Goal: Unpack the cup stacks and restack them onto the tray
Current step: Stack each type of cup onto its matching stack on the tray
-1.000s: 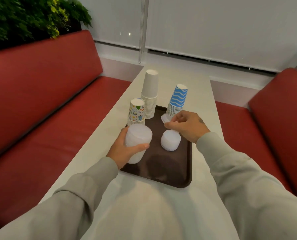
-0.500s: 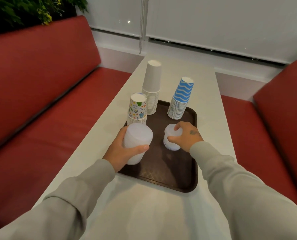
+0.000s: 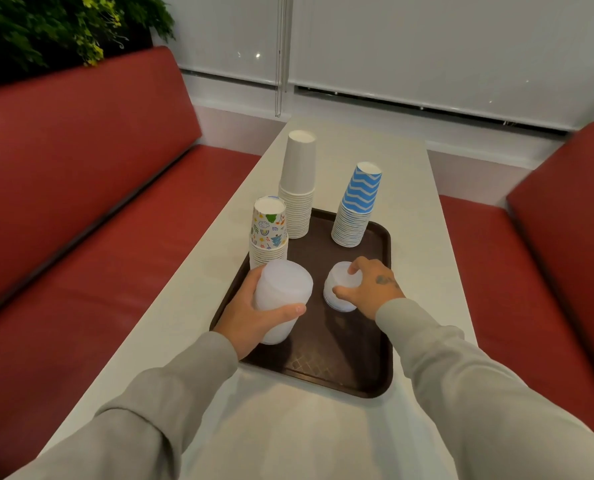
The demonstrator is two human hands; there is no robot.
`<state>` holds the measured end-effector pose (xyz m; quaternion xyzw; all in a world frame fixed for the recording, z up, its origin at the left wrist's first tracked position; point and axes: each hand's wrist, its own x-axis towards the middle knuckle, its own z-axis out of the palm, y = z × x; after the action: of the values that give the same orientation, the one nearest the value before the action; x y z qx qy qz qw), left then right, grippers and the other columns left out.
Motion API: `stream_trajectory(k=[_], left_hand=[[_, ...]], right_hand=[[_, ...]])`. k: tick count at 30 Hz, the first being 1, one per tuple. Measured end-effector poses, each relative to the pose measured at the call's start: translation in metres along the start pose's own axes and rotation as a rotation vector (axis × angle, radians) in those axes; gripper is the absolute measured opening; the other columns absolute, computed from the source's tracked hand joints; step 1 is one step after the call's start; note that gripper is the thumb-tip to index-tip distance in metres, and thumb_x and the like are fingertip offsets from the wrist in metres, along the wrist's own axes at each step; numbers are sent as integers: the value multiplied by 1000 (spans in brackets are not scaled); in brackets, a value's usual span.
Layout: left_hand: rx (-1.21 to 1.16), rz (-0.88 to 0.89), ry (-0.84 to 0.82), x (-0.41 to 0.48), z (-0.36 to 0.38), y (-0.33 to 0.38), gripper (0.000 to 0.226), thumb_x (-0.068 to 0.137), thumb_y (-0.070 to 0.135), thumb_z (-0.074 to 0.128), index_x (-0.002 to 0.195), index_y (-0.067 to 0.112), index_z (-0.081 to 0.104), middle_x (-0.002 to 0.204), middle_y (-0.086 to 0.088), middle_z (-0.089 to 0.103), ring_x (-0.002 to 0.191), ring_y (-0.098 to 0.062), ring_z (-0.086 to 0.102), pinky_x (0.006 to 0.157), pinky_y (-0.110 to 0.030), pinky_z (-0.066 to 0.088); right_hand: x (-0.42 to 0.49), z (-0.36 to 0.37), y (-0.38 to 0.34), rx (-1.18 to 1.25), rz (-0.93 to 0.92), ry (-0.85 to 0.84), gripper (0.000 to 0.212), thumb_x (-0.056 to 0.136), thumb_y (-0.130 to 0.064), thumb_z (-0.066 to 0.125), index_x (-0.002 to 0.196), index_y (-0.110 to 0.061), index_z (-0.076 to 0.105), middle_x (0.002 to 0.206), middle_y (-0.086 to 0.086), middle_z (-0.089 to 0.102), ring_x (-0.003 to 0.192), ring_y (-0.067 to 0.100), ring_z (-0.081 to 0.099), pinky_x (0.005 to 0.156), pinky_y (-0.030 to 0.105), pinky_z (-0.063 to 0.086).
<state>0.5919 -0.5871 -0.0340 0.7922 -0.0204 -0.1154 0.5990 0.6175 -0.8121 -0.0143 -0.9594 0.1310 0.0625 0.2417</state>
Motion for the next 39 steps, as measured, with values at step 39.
stream_trajectory(k=[39], left_hand=[[71, -38, -28, 5, 28, 11, 76, 76, 42, 83, 132, 49, 33, 131, 14, 45, 124, -16, 42, 106, -41, 41]], right_hand=[[-17, -49, -30, 326, -211, -70, 28, 72, -46, 79, 91, -30, 66, 96, -6, 69, 93, 12, 64, 75, 28, 53]])
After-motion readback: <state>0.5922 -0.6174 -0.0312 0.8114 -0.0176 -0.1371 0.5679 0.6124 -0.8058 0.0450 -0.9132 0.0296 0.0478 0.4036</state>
